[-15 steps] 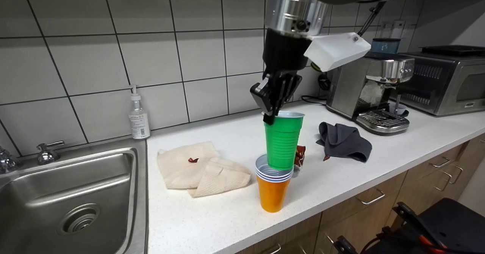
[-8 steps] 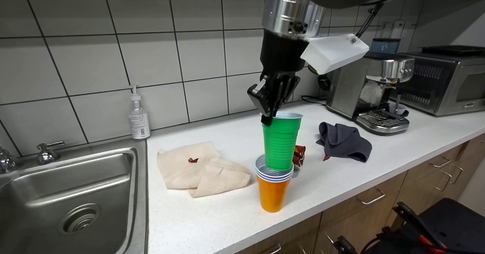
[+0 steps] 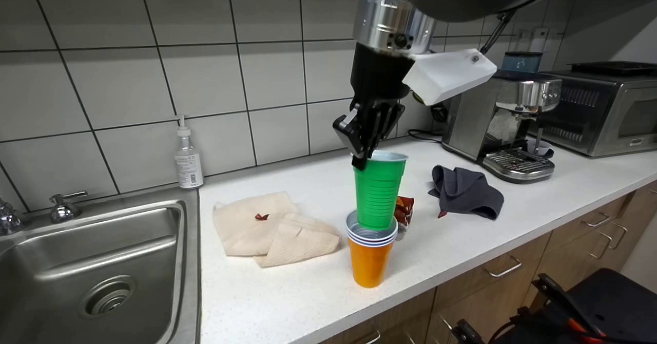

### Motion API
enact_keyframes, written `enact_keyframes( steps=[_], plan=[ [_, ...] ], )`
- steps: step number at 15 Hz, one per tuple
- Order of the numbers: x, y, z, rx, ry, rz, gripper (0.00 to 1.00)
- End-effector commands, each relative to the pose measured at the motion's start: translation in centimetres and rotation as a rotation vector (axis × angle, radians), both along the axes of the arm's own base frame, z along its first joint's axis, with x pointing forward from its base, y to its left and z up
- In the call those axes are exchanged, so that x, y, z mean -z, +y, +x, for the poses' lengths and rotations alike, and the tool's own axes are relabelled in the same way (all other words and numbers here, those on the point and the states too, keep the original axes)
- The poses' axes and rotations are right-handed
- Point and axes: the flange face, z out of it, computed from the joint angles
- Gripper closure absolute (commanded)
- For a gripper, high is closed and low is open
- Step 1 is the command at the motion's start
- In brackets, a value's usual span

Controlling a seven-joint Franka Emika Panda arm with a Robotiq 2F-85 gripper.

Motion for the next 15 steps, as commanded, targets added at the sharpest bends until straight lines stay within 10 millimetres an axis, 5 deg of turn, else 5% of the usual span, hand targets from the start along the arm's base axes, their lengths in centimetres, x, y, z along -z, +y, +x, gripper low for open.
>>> enact_keyframes(
  steps=[1, 15],
  plan=[
    [0.6, -0.1, 0.0, 0.023, -0.021, -0.024, 0.99],
    [1.9, 0.3, 0.4, 0.041, -0.007, -0.030, 0.99]
  ],
)
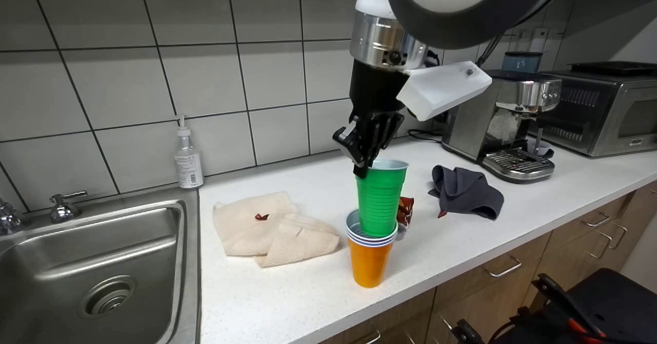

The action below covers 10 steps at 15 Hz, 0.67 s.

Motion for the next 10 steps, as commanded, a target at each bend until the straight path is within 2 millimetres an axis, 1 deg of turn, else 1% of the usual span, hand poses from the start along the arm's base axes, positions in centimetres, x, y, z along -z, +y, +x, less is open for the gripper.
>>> enact_keyframes(
  steps=[1, 10],
  plan=[
    [0.4, 0.3, 0.0, 0.017, -0.019, -0.011, 0.99],
    [1.7, 1.4, 0.1, 0.018, -0.035, -0.032, 0.99]
  ],
)
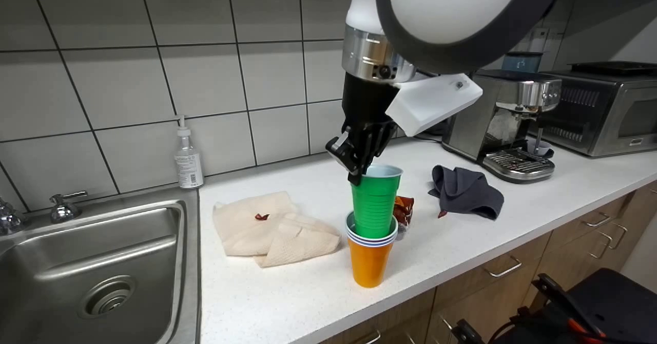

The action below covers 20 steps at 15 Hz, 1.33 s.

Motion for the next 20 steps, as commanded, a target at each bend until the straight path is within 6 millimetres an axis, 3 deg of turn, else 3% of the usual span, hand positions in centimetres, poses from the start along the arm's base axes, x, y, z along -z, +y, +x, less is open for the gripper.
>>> enact_keyframes(
  steps=[1, 20],
  plan=[
    [0.6, 0.5, 0.0, 0.012, -0.025, -0.025, 0.99],
    [3.9, 2.1, -0.6, 0.018, -0.014, -0.103, 0.99]
  ],
)
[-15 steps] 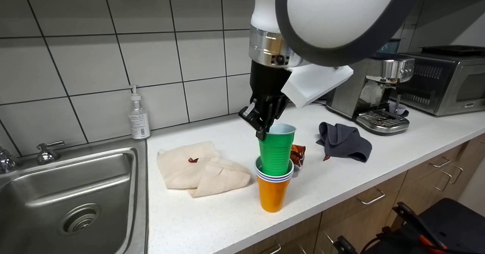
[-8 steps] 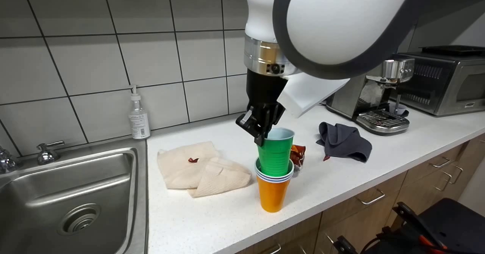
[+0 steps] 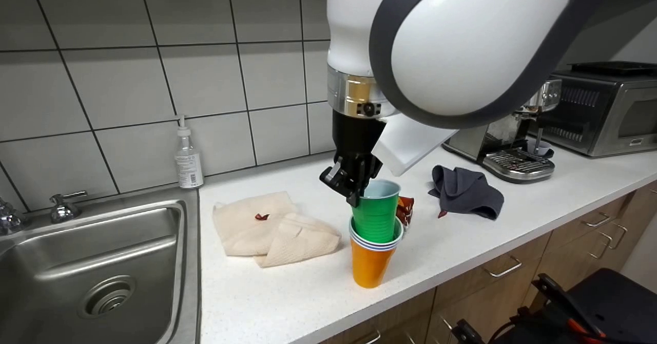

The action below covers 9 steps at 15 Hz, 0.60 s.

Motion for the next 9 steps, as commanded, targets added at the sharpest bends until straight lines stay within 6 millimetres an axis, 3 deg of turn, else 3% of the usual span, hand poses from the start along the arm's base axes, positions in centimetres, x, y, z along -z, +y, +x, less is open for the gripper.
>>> enact_keyframes(
  steps=[1, 9],
  plan=[
    [0.72, -0.08, 0.15, 0.022, -0.028, -0.027, 0.99],
    [1.71, -0.05, 0.18, 0.048, -0.057, -0.059, 0.99]
  ],
)
